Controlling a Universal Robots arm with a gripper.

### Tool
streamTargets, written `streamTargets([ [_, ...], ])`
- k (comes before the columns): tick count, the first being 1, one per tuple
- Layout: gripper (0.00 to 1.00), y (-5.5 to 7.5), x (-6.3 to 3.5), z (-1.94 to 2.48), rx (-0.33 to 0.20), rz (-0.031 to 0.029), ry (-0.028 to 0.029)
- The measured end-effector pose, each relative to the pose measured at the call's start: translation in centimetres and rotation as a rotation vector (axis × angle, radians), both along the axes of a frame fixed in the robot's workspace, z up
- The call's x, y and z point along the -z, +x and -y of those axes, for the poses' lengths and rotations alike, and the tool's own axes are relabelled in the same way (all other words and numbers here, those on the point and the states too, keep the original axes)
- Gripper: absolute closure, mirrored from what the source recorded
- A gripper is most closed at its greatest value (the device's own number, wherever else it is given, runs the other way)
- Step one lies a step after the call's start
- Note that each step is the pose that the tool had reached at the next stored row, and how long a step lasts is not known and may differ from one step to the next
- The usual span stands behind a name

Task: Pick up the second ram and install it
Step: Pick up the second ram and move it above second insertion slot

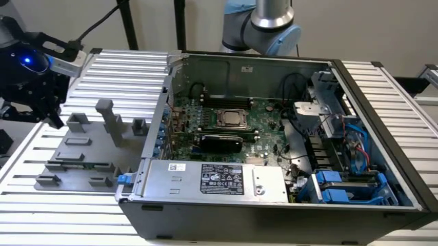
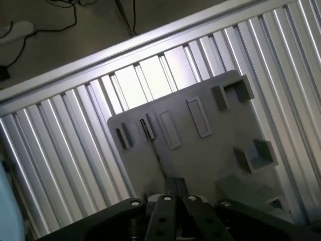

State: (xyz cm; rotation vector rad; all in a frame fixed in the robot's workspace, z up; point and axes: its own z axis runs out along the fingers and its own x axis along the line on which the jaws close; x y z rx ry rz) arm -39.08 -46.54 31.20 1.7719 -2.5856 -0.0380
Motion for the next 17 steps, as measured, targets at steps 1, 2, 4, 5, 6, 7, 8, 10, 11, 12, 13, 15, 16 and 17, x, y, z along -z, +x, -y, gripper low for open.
streamTargets([
  [1,1.0,0.0,0.06,0.0,-0.019,0.0006,-0.0003],
  [2,1.0,0.0,0.11,0.0,-0.037,0.0011,-0.0007],
  [4,1.0,0.0,0.21,0.0,-0.072,0.0022,-0.0014],
  [5,1.0,0.0,0.27,0.0,-0.09,0.0028,-0.0017],
  [6,1.0,0.0,0.33,0.0,-0.109,0.0034,-0.002],
  [7,1.0,0.0,0.39,0.0,-0.128,0.0041,-0.0024],
  [8,1.0,0.0,0.44,0.0,-0.146,0.0047,-0.0028],
  [10,1.0,0.0,0.57,0.0,-0.181,0.0056,-0.0033],
  [11,1.0,0.0,0.65,0.0,-0.2,0.0061,-0.0036],
  [12,1.0,0.0,0.73,0.0,-0.217,0.0063,-0.0041],
  [13,1.0,0.0,0.82,0.0,-0.234,0.0063,-0.0049],
  [15,1.0,0.0,1.04,0.0,-0.268,0.0063,-0.0068],
  [16,1.0,0.0,1.16,0.0,-0.282,0.0062,-0.008],
  [17,1.0,0.0,1.29,0.0,-0.296,0.0061,-0.0092],
])
